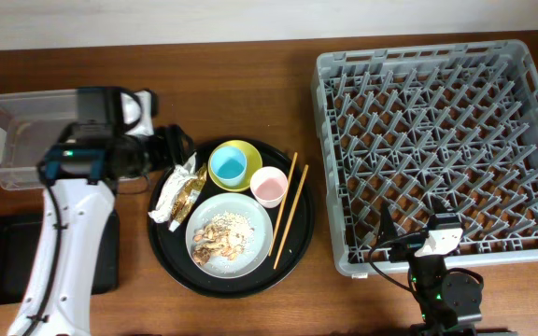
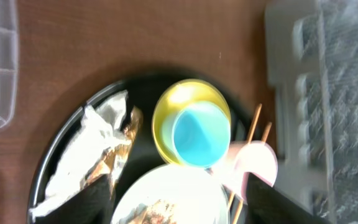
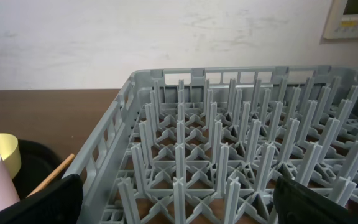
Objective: Sort waste into correct bins and load items into the dishwasher rack
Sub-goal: 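Move the tissue left and drop it into the clear plastic bin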
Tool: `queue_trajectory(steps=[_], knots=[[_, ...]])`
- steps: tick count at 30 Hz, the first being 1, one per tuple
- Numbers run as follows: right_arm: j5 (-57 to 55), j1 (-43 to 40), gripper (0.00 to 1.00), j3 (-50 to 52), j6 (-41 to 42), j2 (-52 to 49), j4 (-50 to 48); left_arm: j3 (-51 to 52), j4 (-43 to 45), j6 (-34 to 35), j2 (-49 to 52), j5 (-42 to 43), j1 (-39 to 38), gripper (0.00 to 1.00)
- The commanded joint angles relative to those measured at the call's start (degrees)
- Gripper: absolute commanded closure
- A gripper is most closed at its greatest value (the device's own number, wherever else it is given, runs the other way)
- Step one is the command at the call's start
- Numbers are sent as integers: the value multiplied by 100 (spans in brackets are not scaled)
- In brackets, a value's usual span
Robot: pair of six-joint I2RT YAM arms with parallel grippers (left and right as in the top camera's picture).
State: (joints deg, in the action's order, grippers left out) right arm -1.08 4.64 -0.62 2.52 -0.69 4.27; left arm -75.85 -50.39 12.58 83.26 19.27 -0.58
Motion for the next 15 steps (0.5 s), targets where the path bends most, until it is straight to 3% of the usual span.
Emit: queue_trajectory(steps=[1, 4, 15], knots=[[-72, -26, 2, 31, -42, 37, 31, 39, -129, -284, 146, -1287, -516, 48], [-72, -26, 2, 31, -42, 37, 31, 164, -166, -280, 522, -2216, -640, 50], [-72, -26, 2, 31, -42, 37, 31, 179, 332, -286, 2385, -2824, -638, 51]])
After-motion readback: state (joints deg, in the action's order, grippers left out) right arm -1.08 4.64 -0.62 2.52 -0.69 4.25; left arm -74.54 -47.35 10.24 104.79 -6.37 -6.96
